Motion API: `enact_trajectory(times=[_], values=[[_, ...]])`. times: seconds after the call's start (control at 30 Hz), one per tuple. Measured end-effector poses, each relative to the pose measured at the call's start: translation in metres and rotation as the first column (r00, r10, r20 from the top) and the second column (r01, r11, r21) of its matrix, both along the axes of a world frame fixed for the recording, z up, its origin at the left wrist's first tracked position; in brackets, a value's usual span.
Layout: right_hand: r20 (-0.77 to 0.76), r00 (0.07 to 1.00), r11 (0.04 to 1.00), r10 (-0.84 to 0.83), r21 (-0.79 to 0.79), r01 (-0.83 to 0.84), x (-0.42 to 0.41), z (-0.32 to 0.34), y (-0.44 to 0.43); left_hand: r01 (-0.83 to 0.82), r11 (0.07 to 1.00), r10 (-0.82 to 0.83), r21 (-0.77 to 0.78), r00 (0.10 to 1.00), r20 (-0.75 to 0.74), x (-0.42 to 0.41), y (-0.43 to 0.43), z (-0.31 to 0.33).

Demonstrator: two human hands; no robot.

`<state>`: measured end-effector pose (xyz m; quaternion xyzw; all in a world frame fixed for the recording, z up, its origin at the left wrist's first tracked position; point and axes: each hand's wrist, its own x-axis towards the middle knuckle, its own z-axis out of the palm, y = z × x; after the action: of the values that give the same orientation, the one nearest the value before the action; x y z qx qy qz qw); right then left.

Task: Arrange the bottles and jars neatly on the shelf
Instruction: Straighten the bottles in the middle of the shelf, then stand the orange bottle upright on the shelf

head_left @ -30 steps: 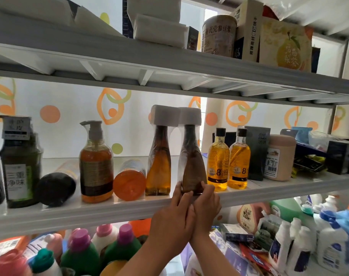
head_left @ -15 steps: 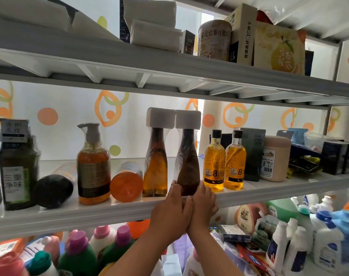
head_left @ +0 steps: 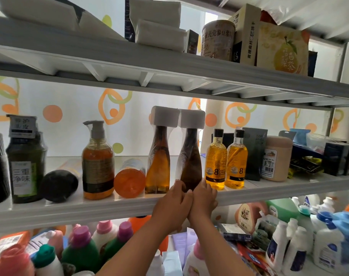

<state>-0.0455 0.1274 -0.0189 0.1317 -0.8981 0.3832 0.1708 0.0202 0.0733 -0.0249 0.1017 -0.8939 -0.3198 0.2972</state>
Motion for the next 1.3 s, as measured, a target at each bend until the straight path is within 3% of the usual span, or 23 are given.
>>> enact_trajectory(times=[0.17, 0.3, 0.4, 0.53, 0.63, 0.7, 0.83, 0.97, 1.13, 1.23, 1.3], values=[[0.001, 1.0, 0.999, 0.007, -0.042, -0.007, 0.005, -0.001, 0.001, 0.009, 1.0, -0.009, -0.011, 1.0, 0.008, 0.015, -0.002, -0.002], [-0.124, 0.992, 0.974, -0.031, -0.229, 0.002, 0.038, -0.005, -0.007, -0.25, 0.966, 0.227, -0.069, 0.943, -0.244, 0.042, -0.013, 0.001], [-0.34, 0.94, 0.925, 0.034, -0.345, -0.158, 0.074, -0.004, -0.02, -0.409, 0.911, 0.358, -0.058, 0.851, -0.385, 0.068, -0.031, 0.005], [-0.413, 0.837, 0.878, 0.359, -0.156, -0.453, 0.109, 0.007, -0.041, -0.563, 0.813, 0.499, -0.148, 0.806, -0.32, 0.097, -0.052, 0.009], [-0.386, 0.829, 0.899, 0.405, 0.002, -0.438, 0.119, 0.015, -0.056, -0.601, 0.775, 0.574, -0.193, 0.798, -0.183, 0.108, -0.063, 0.009], [-0.357, 0.831, 0.894, 0.426, 0.028, -0.446, 0.12, 0.017, -0.064, -0.602, 0.766, 0.589, -0.223, 0.798, -0.13, 0.111, -0.069, 0.009], [-0.206, 0.914, 0.905, 0.348, -0.178, -0.385, 0.12, 0.023, -0.078, -0.513, 0.842, 0.511, -0.167, 0.858, -0.055, 0.112, -0.075, 0.021], [-0.161, 0.924, 0.895, 0.347, -0.238, -0.378, 0.117, 0.024, -0.085, -0.443, 0.888, 0.445, -0.122, 0.895, -0.008, 0.108, -0.08, 0.028], [-0.241, 0.926, 0.912, 0.29, -0.225, -0.344, 0.118, 0.019, -0.085, -0.401, 0.911, 0.398, -0.097, 0.916, -0.05, 0.105, -0.08, 0.025], [-0.343, 0.851, 0.893, 0.399, -0.065, -0.445, 0.112, 0.009, -0.077, -0.387, 0.914, 0.372, -0.12, 0.919, -0.128, 0.106, -0.078, 0.019], [-0.41, 0.817, 0.886, 0.405, -0.043, -0.461, 0.108, 0.001, -0.075, -0.373, 0.919, 0.354, -0.127, 0.923, -0.154, 0.106, -0.077, 0.013]])
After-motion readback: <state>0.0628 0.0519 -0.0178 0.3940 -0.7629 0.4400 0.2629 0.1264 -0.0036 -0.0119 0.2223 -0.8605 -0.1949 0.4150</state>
